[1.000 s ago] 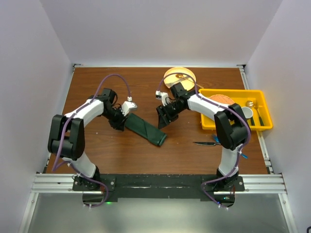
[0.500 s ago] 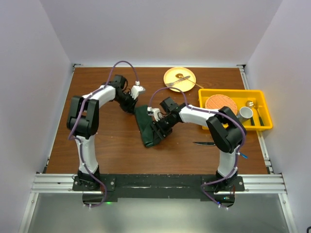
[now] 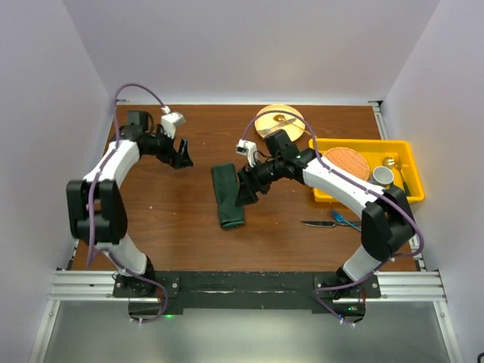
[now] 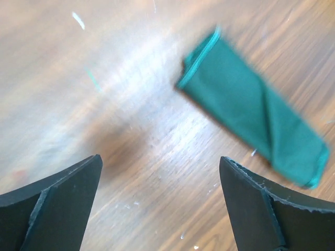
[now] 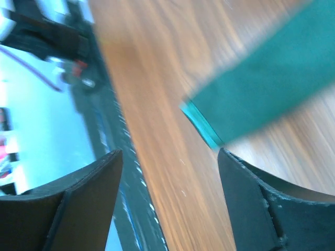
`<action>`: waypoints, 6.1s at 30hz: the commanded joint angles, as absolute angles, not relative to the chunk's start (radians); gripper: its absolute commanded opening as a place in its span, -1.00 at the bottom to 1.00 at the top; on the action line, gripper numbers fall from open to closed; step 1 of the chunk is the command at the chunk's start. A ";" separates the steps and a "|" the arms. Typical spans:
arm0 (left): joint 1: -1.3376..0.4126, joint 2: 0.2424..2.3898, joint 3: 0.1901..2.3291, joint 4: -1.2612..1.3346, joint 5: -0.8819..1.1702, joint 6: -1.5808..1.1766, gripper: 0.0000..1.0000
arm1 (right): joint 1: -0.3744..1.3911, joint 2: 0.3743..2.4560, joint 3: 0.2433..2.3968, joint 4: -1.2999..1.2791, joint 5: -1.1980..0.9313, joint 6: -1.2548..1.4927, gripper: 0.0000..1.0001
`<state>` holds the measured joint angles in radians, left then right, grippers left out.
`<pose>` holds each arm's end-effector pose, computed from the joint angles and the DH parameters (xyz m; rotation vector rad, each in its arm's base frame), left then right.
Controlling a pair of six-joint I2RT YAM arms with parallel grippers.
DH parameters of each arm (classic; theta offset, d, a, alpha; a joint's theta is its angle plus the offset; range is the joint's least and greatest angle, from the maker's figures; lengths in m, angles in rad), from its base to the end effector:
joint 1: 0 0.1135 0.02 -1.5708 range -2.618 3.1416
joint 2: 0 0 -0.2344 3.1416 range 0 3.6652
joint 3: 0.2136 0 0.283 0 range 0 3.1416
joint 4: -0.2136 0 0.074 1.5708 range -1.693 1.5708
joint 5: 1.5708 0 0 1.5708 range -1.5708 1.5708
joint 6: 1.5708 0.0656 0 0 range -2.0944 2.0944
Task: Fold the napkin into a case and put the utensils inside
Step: Smooth out the smaller rectangle-folded napkin at the center of the board, then pick up the fork from the corner of the board, then pass from the right arm to the left
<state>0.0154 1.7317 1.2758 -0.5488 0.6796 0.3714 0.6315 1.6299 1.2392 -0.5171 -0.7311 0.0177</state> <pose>0.3999 -0.0351 0.1714 0.6621 2.2986 -0.6925 0.2873 0.2644 0.2008 -1.0671 2.2791 1.1790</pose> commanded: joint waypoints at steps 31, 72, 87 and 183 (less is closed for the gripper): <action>0.087 1.233 1.129 -0.267 0.750 0.240 1.00 | 0.766 1.731 1.433 -0.395 -0.655 0.066 0.60; -0.164 1.374 1.178 -0.502 0.758 0.541 0.88 | -0.291 1.371 0.855 -0.945 -0.014 -1.111 -0.15; -0.166 1.442 1.264 -0.537 0.756 0.568 0.89 | -0.298 1.393 0.660 -0.719 -0.035 -1.114 -0.33; -0.132 1.603 0.988 0.976 1.069 -0.787 -0.04 | 0.557 1.615 1.344 -0.282 -0.831 0.512 -1.00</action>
